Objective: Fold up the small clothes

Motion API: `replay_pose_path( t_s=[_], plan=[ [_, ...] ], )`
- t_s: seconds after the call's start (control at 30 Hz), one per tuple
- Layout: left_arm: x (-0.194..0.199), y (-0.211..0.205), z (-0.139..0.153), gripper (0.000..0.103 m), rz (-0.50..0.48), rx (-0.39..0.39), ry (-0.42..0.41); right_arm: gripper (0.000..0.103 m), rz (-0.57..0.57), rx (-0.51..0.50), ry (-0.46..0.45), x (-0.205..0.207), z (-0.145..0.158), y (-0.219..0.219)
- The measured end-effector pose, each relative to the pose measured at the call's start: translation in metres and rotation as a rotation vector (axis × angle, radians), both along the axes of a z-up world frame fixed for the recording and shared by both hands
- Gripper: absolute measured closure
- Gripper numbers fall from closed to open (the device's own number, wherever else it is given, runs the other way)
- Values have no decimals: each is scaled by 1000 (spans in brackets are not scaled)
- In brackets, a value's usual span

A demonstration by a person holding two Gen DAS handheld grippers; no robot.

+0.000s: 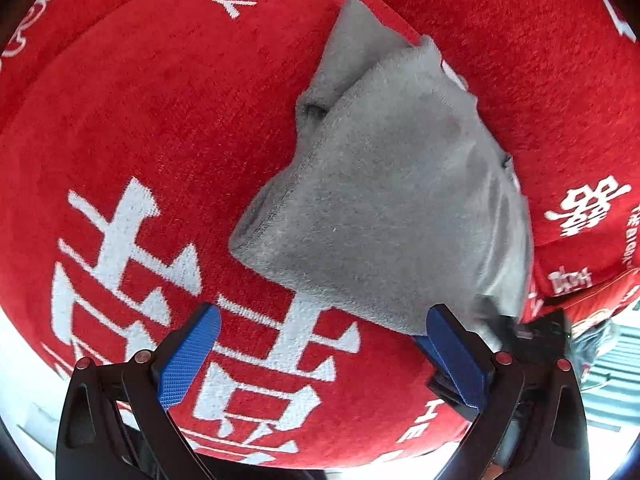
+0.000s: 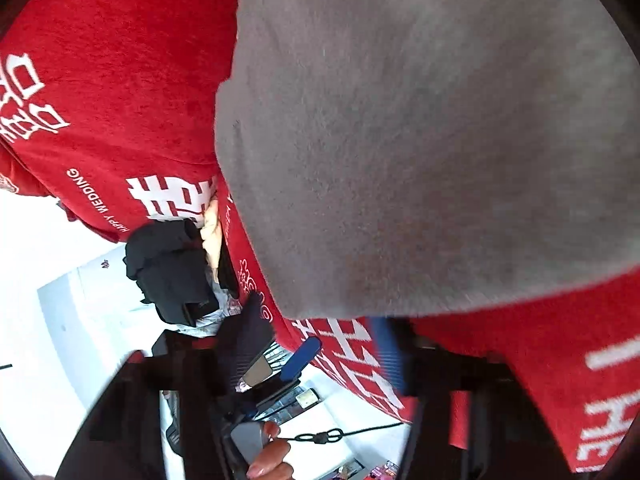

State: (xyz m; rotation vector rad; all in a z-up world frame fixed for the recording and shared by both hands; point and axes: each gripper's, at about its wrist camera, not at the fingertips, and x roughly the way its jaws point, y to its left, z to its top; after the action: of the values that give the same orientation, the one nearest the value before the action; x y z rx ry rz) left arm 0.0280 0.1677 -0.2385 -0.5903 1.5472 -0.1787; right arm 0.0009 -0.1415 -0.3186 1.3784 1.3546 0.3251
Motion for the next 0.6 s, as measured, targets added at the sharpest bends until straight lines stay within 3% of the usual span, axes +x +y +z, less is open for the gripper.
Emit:
replay_pose_path(
  t_s=[0.1, 0.23, 0.33, 0.43, 0.6],
  plan=[
    [-1, 4, -1, 0, 15, -44, -7, 91, -11, -13, -12, 8, -2, 5],
    [-3, 4, -1, 0, 32, -78, 0, 91, -42, 22, -103, 21, 15, -1],
    [-2, 2, -1, 0, 97, -172, 0, 91, -24, 36, -152, 28, 31, -4],
    [7, -4, -1, 0, 169, -261, -20, 92, 5, 34, -159, 30, 37, -1],
    [22, -1, -4, 0, 272, -282, -31, 92, 6, 14, -106, 21, 24, -2]
  ],
)
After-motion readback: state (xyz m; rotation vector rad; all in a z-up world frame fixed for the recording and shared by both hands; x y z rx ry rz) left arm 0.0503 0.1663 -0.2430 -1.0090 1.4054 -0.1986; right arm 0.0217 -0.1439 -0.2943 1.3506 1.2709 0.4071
